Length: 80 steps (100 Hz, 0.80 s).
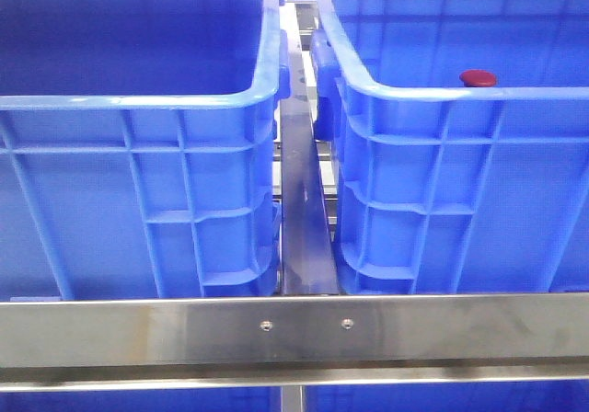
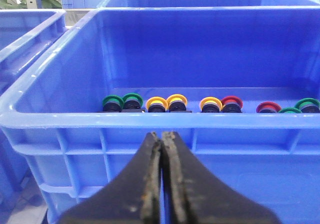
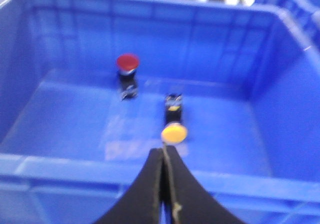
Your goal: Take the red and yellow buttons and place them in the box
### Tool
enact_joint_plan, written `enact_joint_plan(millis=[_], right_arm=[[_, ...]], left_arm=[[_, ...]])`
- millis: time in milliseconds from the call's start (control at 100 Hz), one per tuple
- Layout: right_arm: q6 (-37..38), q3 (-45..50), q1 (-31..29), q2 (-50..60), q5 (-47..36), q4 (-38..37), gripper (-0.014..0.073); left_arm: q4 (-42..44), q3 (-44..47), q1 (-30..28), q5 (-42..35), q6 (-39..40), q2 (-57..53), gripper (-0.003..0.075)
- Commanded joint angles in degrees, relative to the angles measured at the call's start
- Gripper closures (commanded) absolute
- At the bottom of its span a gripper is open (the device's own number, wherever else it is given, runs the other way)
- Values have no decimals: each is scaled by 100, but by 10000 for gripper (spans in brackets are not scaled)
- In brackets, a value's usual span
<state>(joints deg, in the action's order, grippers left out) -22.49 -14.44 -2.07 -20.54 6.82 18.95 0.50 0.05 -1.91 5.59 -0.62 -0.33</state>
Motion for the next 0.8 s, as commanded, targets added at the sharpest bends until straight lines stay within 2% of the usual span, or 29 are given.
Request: enact_joint_plan(millis=[0, 120, 340, 390, 630, 790], right_arm=[[1046, 63, 74, 59, -964, -1073, 663], [1601, 472, -105, 355, -1179, -1595, 663], [1832, 1543, -188, 1183, -2078, -1697, 663], [1847, 1508, -188, 1370, -1682, -1895, 663], [1964, 1520, -188, 2224, -1262, -2022, 663], [2136, 1526, -176, 2246, -1234, -2195, 663]], left_arm=[[-50, 300, 2, -408, 62, -174, 740], [-50, 300, 2, -408, 62, -174, 740], [-50, 300, 2, -408, 62, -174, 740], [-50, 300, 2, -408, 62, -174, 740], [-50, 300, 2, -408, 62, -174, 740], [-50, 300, 2, -408, 62, -174, 740]])
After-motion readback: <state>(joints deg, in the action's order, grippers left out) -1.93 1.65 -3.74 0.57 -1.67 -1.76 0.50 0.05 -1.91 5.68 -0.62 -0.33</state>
